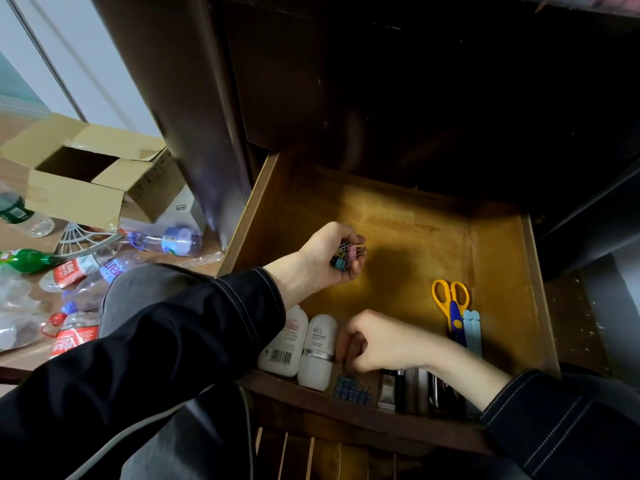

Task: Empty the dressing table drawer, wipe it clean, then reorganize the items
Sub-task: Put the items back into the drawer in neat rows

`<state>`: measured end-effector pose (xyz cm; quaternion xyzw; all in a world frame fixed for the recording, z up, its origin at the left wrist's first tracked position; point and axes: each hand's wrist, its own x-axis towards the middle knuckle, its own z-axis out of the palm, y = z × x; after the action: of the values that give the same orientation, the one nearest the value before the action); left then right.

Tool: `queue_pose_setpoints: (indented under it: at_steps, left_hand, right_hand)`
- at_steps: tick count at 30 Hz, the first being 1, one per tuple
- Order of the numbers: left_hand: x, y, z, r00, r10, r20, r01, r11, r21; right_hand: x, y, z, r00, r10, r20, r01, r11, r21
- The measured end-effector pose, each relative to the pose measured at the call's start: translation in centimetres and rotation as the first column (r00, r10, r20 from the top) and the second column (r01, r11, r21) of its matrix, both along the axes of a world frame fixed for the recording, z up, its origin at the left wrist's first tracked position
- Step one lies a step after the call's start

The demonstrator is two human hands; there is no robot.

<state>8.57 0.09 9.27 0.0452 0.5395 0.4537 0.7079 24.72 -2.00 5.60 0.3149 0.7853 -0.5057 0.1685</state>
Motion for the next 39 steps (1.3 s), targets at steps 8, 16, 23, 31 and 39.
queue_pose_setpoints:
  at_steps: [8,16,23,31,39]
  left_hand:
    - [0.0,-0.1,0.1,1.0,-0.007,0.0,0.007,1.0,0.002]
    - [0.0,-0.2,0.2,1.0,-0.021,0.001,0.021,1.0,-0.006]
    - [0.6,-0.6,0.0,0.991,-0.128,0.025,0.129,0.991,-0.043]
    - [0.6,-0.5,0.1,0.979,-0.202,-0.021,0.201,0.978,-0.046]
    - [0.7,-0.3,-0.1,0.971,-0.239,-0.029,0.237,0.97,-0.049]
  right_hand:
    - [0.1,0.0,0.1,1.0,0.018,0.013,-0.018,1.0,-0.003]
    - [0.7,3.0,1.8,0.938,-0.344,-0.04,0.342,0.902,0.265]
    - [1.3,3.7,4.2,0.698,-0.509,-0.504,0.686,0.676,0.269]
    - [1.2,3.4,4.6,0.709,-0.525,-0.471,0.633,0.769,0.094]
    - [1.3,3.6,5.0,0.607,-0.631,-0.483,0.668,0.735,-0.12]
